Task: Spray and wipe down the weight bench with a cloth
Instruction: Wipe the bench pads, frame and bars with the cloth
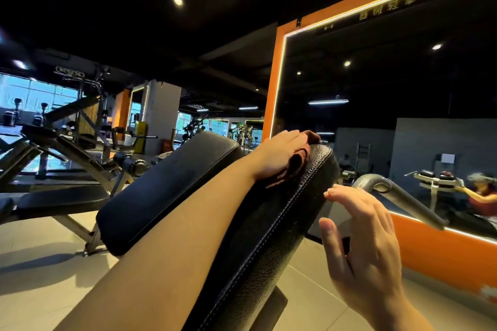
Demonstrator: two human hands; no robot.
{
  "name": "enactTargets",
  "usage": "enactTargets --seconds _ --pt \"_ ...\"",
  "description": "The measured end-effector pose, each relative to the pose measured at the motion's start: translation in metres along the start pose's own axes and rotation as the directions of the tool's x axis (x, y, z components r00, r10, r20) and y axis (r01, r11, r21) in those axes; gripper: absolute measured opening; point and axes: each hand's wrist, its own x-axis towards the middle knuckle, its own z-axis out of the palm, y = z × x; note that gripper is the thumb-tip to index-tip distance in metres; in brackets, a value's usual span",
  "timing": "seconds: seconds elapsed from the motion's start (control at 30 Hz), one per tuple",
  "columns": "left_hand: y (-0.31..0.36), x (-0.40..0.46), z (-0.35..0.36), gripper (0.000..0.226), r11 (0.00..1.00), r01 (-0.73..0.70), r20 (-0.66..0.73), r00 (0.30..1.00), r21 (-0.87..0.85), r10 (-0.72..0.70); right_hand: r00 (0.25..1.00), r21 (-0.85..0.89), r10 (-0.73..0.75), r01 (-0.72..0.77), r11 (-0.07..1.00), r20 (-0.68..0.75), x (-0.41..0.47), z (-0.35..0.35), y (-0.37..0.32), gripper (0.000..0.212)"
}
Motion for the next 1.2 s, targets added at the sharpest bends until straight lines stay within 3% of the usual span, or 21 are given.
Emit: enactTargets --seconds 0.2,0.3,0.4,0.47,0.6,0.73,0.9,1.07,1.2 --pt "-0.033 -0.069 -0.013 0.044 0.986 0.031 -0.037 0.999 -0.164 -0.038 1.000 -0.038 -0.019 0.019 0.999 0.003 0.002 -0.003 0.000 0.033" --pt "-0.045 -0.113 -0.015 0.048 0.992 0.119 -0.068 0.990 -0.031 -0.121 1.000 -0.046 -0.021 0.021 0.999 -0.003 0.003 -0.003 0.000 0.033" --pt "-0.040 -0.154 -0.013 0.046 0.967 0.248 -0.042 0.968 0.058 -0.246 0.999 -0.044 -0.045 0.045 0.998 -0.015 0.005 -0.002 -0.004 0.032" --pt "-0.031 -0.187 -0.010 0.042 0.944 0.330 -0.019 0.944 -0.020 -0.331 0.998 -0.037 -0.063 0.062 0.997 -0.009 0.006 -0.002 -0.007 0.031" --pt "0.002 -0.248 -0.005 0.031 0.926 0.344 -0.002 0.938 -0.154 -0.348 0.998 -0.039 -0.069 0.069 0.997 0.004 0.004 -0.004 -0.010 0.031" --pt "0.023 -0.258 0.002 0.027 0.967 0.246 0.019 0.969 -0.064 -0.245 0.998 -0.040 -0.062 0.063 0.997 0.012 0.005 -0.004 -0.012 0.032" --pt "0.034 -0.203 0.008 0.044 0.993 -0.028 0.098 0.995 0.111 0.017 0.998 -0.025 -0.060 0.060 0.998 0.005 0.004 -0.003 -0.012 0.032" --pt "0.044 -0.119 0.001 0.055 0.988 0.006 0.089 0.996 0.156 -0.020 1.000 -0.012 -0.018 0.017 1.000 -0.023 0.004 -0.001 -0.005 0.031" --pt "0.041 -0.134 0.013 0.074 0.970 0.040 -0.019 0.999 0.241 -0.036 1.000 0.000 -0.012 0.012 1.000 -0.019 0.005 -0.001 -0.003 0.031"
